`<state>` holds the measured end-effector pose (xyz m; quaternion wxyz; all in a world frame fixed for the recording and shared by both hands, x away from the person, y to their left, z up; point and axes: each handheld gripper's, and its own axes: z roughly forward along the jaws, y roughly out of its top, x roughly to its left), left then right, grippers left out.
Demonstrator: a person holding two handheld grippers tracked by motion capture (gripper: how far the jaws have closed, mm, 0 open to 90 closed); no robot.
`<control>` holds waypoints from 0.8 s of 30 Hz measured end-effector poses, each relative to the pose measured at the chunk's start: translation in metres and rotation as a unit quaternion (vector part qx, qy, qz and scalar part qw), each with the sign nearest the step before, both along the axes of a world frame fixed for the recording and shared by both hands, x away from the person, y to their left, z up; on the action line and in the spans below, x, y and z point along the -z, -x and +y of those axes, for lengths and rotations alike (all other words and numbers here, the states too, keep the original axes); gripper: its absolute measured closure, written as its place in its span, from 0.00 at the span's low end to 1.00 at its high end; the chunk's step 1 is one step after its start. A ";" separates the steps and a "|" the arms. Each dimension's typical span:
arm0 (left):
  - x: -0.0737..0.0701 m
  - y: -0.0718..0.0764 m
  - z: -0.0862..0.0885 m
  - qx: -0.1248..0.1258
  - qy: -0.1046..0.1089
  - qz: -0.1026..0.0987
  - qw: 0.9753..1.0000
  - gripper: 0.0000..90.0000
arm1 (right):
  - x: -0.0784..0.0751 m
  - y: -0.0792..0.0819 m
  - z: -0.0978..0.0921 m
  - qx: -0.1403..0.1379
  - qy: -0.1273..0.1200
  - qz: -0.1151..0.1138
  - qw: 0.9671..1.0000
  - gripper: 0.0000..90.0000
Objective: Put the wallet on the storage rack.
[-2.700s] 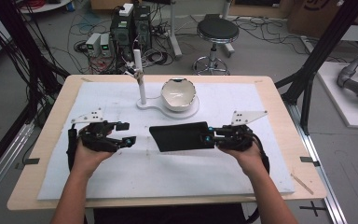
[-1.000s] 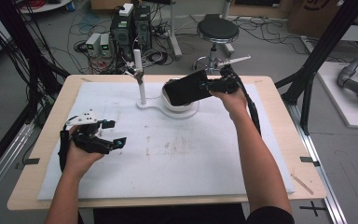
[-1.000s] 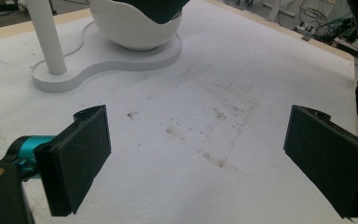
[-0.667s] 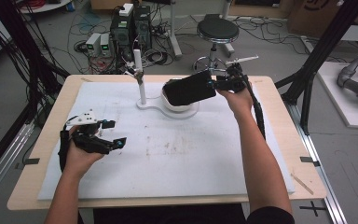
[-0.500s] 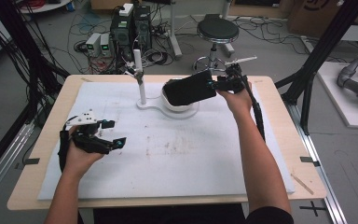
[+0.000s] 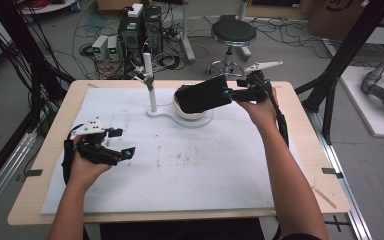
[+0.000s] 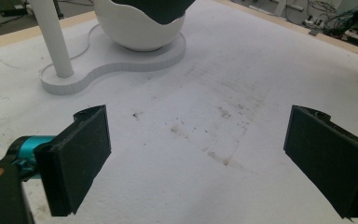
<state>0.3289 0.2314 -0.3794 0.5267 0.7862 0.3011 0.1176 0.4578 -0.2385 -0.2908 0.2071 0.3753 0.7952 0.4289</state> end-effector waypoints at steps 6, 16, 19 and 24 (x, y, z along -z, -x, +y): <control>-0.001 0.001 -0.001 -0.010 -0.017 -0.002 1.000 0.08 | -0.002 0.032 -0.024 0.001 -0.022 -0.018 1.000 0.27; 0.000 0.001 0.000 -0.009 -0.011 -0.011 1.000 0.08 | 0.013 0.086 -0.058 -0.016 -0.079 -0.049 0.995 0.23; 0.001 0.001 0.001 -0.009 -0.008 -0.014 1.000 0.08 | 0.022 0.100 -0.063 -0.024 -0.088 -0.057 0.994 0.23; 0.005 -0.001 -0.001 -0.005 -0.005 -0.010 1.000 0.08 | 0.044 0.120 -0.070 -0.031 -0.102 -0.063 0.992 0.23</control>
